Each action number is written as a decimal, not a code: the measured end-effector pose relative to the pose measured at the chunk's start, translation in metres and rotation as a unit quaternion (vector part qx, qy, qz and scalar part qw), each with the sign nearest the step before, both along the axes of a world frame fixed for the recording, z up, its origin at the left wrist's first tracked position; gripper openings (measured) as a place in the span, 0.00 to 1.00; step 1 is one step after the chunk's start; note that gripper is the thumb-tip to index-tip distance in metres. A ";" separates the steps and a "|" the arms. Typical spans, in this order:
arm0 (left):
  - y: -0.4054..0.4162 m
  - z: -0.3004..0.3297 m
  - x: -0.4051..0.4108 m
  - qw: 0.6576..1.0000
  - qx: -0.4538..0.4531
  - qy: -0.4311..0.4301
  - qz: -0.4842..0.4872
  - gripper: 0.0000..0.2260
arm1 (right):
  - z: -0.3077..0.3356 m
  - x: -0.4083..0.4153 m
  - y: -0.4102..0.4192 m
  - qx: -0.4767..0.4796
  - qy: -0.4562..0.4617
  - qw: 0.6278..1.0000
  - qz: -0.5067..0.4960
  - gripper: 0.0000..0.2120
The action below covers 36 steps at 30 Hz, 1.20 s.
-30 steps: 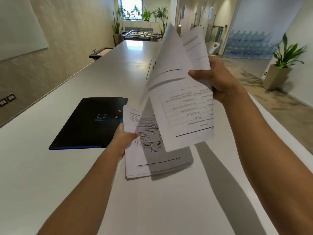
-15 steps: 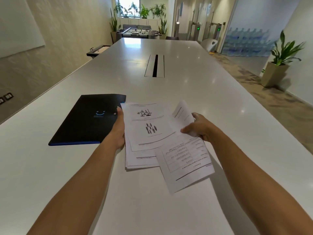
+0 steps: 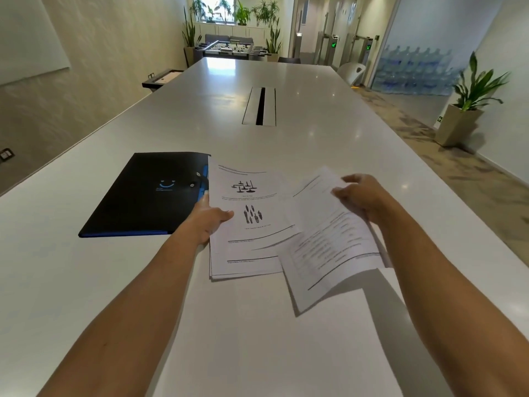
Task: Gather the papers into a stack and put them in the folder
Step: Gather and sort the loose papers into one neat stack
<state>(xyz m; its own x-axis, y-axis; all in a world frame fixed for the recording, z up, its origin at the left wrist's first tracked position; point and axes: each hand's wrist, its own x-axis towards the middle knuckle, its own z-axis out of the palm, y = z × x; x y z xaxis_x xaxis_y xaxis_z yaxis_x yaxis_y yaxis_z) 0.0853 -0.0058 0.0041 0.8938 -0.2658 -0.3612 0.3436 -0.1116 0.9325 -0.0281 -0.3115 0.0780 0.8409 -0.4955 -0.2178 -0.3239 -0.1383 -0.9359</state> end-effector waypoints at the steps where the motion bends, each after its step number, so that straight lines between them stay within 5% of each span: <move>1: 0.000 0.000 0.000 1.000 -0.002 0.002 -0.002 0.25 | 0.008 -0.001 -0.004 -0.006 -0.017 1.000 -0.019 0.23; 8: 0.002 -0.002 0.001 1.000 -0.003 0.009 -0.024 0.28 | 0.066 -0.001 -0.001 -0.061 -0.194 0.979 -0.019 0.21; 14: 0.003 -0.004 -0.001 0.999 -0.012 0.008 -0.038 0.32 | 0.072 0.020 0.025 0.210 -0.346 0.910 0.094 0.20; 18: 0.003 -0.004 -0.004 0.998 0.008 -0.022 -0.052 0.25 | 0.033 0.044 0.039 0.295 -0.299 0.906 0.061 0.21; 24: 0.004 -0.004 0.000 0.999 -0.006 0.002 -0.031 0.18 | -0.055 0.054 0.059 0.077 -0.102 0.991 -0.043 0.20; 26: 0.005 -0.003 -0.001 0.998 -0.042 0.040 0.008 0.13 | -0.072 0.052 0.060 -0.003 -0.069 0.996 -0.049 0.22; 29: 0.007 -0.003 0.000 0.997 -0.051 0.057 -0.009 0.24 | -0.078 0.050 0.067 -0.083 -0.060 0.993 -0.054 0.22; 36: -0.010 -0.009 -0.012 0.991 0.071 -0.112 0.027 0.30 | -0.092 0.043 0.080 -0.115 -0.103 0.985 -0.076 0.13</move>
